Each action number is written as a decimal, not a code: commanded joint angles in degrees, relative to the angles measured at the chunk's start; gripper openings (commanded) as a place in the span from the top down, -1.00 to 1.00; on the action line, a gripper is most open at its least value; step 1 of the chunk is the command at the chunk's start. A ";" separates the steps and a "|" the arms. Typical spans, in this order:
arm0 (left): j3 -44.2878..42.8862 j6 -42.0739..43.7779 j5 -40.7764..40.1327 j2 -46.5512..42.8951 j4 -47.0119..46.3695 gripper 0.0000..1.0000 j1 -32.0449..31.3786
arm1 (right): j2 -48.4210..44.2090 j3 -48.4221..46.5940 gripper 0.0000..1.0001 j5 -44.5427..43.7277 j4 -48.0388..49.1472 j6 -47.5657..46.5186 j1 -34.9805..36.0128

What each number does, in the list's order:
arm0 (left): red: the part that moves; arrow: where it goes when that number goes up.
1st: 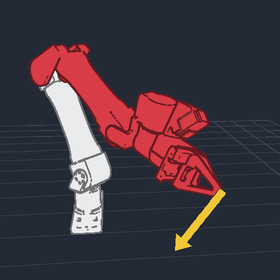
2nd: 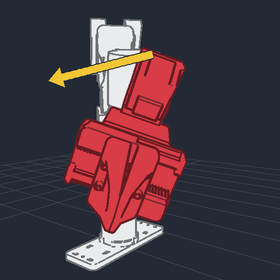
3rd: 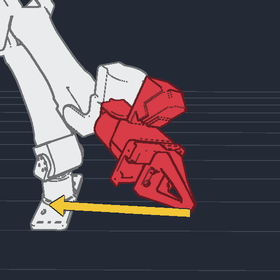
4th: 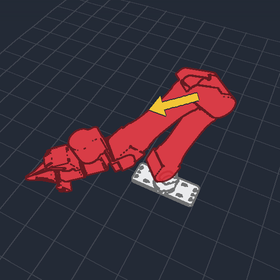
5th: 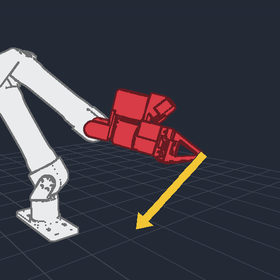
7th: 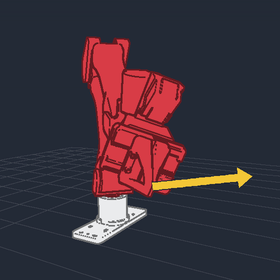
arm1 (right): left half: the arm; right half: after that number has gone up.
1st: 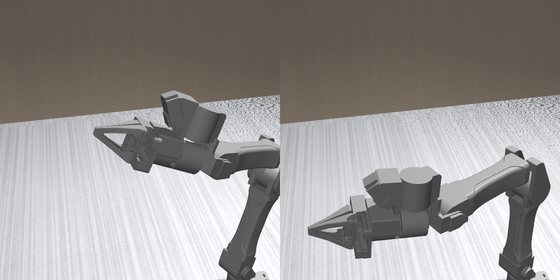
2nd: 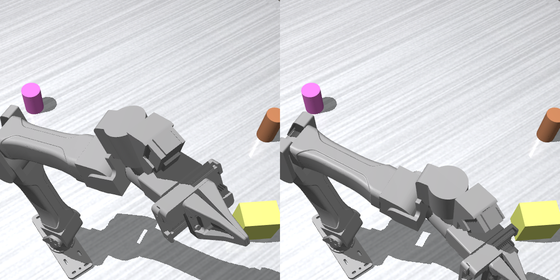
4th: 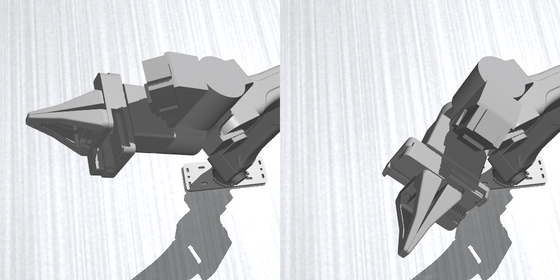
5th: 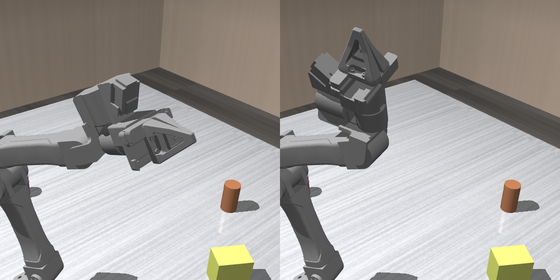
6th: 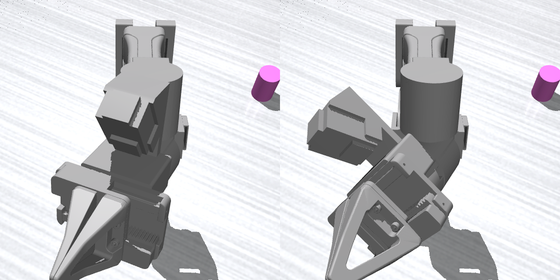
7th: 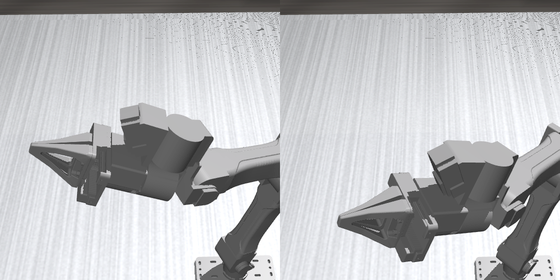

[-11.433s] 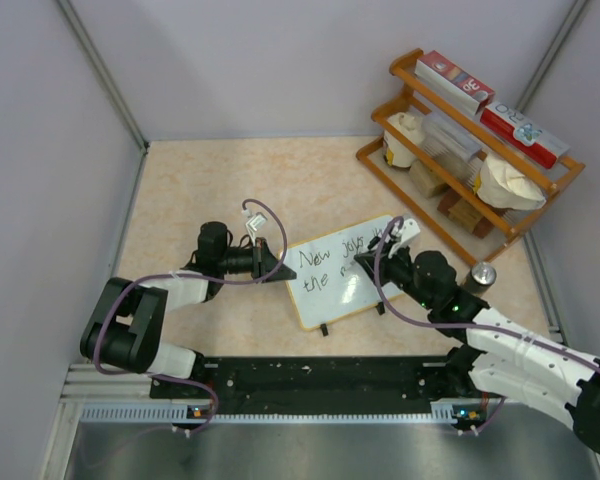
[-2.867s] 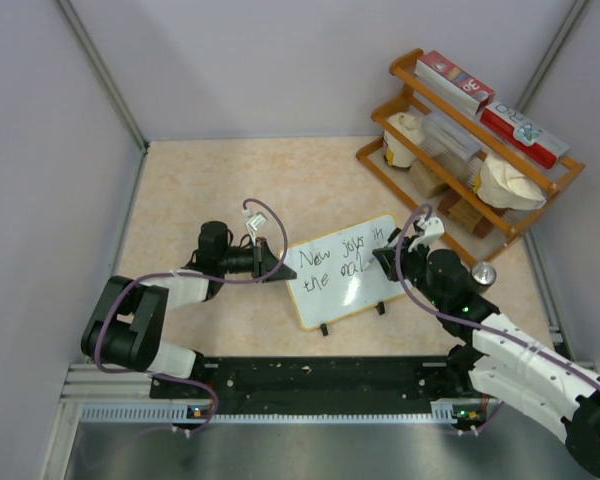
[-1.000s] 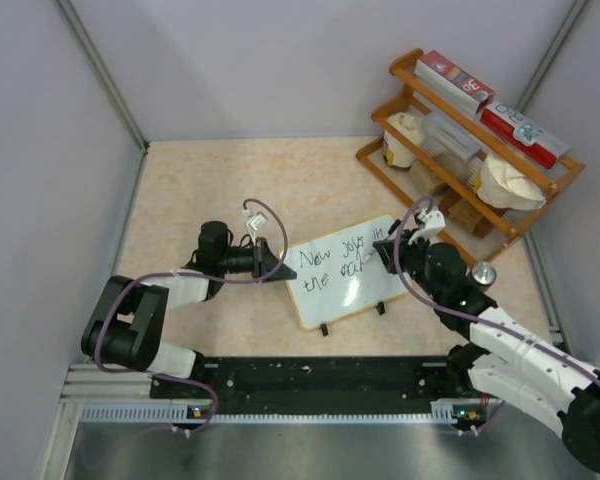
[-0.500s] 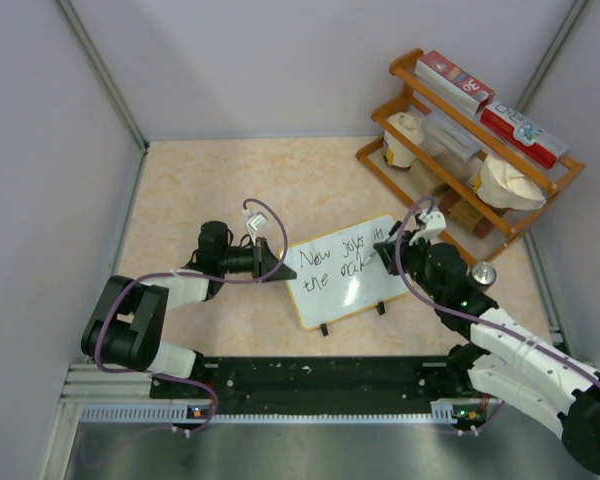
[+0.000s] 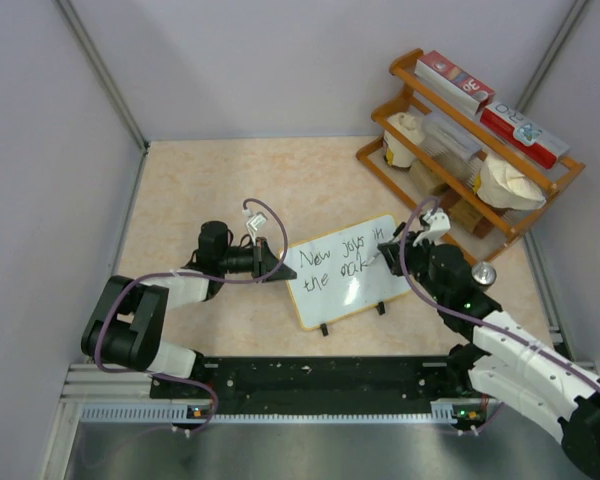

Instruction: Write a sentence on the whiteboard

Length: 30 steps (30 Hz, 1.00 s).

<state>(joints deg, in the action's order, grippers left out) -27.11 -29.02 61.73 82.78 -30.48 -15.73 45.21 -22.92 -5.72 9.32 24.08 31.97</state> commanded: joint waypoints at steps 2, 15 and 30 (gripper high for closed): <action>-0.75 4.93 -1.62 0.98 -1.51 1.00 -0.09 | -3.81 -1.60 1.00 0.62 0.17 -0.52 -1.03; -0.75 4.93 -1.62 0.98 -1.42 1.00 -0.09 | 0.40 -4.59 1.00 -2.11 2.19 -1.93 -1.29; -0.75 5.02 -1.53 0.98 -1.51 1.00 -0.09 | 1.02 -1.25 1.00 -1.41 1.14 -1.75 -1.64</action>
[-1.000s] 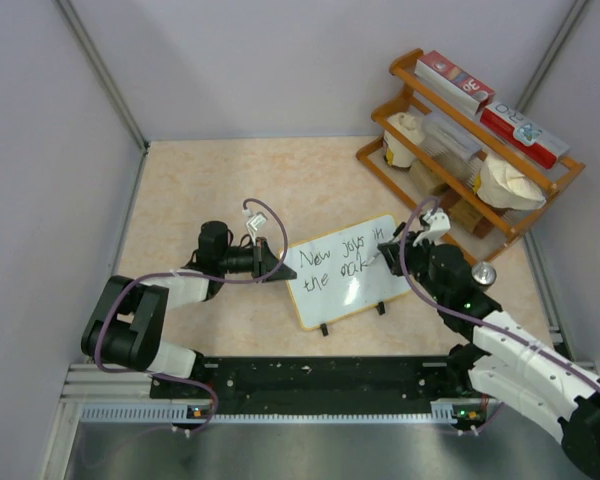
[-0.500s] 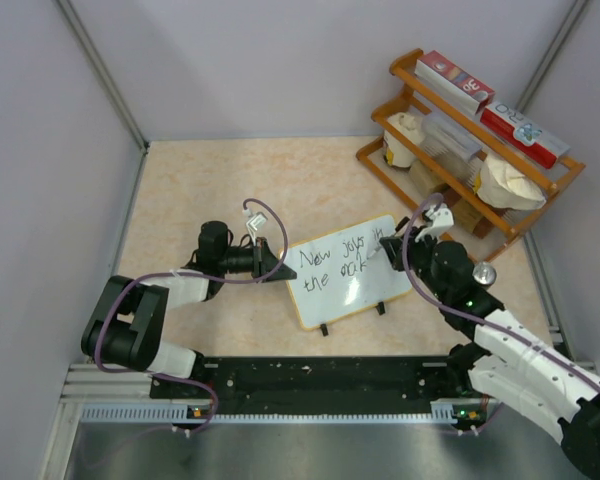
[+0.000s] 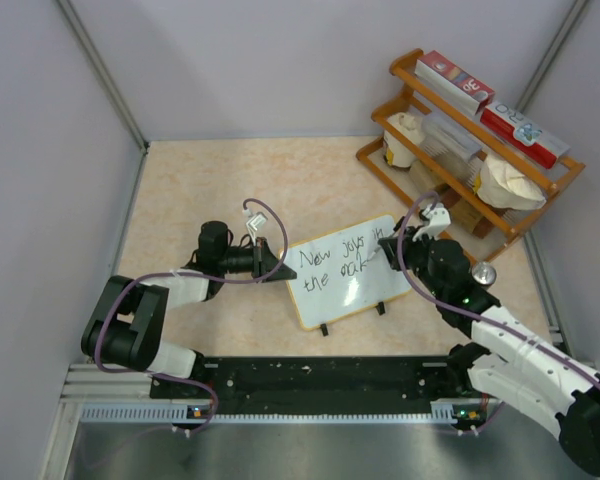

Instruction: Write a sentence on the whiteboard

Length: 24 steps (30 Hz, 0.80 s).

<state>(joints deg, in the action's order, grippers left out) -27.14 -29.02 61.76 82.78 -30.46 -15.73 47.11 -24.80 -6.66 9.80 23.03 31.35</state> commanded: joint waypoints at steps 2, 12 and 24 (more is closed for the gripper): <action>-0.73 5.02 -1.55 0.98 -1.45 1.00 -0.09 | -1.14 1.24 1.00 -0.29 0.31 -0.35 -0.94; -0.73 5.02 -1.55 0.80 -1.45 1.00 -0.01 | -1.32 3.00 1.00 1.29 -0.05 0.35 -1.03; -0.81 5.02 -1.55 0.89 -1.45 1.00 -0.09 | -6.06 -1.12 1.00 2.00 -2.42 1.14 -1.03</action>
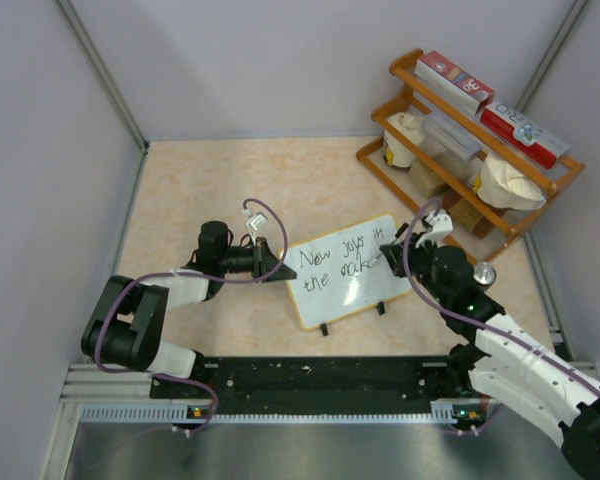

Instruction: Write a sentence on the whiteboard

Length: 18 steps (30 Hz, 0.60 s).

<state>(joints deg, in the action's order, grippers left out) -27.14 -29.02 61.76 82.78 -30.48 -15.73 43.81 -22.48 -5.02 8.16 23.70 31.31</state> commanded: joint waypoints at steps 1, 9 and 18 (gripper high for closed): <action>-0.81 5.02 -1.55 0.98 -1.34 1.00 -0.09 | -3.55 -3.80 1.00 0.18 -0.69 0.55 -0.99; -0.81 5.02 -1.38 0.98 -1.42 1.00 -0.09 | 0.48 -6.61 1.00 -1.66 1.41 -0.41 -0.99; -0.73 4.85 -1.20 0.89 -1.78 1.00 -0.09 | 4.53 -6.26 1.00 -2.63 3.52 -0.68 -1.69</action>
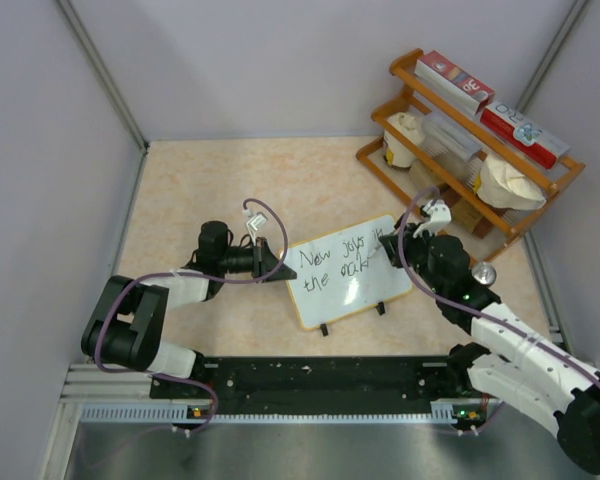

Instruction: Write a sentence on the whiteboard

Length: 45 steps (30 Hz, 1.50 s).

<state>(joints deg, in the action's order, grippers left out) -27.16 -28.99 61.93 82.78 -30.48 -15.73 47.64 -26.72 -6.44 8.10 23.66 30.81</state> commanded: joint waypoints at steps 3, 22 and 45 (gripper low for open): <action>-0.62 4.82 -1.29 0.80 -1.86 1.00 -0.09 | 1.58 -1.15 1.00 -1.56 4.20 -0.55 -1.45; -0.70 4.74 -1.37 0.89 -1.78 1.00 -0.09 | -2.73 0.18 1.00 -1.83 1.92 -0.90 -1.72; -0.62 4.82 -1.46 0.98 -1.78 1.00 -0.09 | -1.05 3.43 1.00 -0.16 0.25 -0.20 -1.89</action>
<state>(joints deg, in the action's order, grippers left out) -27.18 -28.99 61.93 82.81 -30.46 -15.73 47.53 -25.17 -7.40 9.82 23.66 29.80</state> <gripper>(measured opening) 0.067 0.065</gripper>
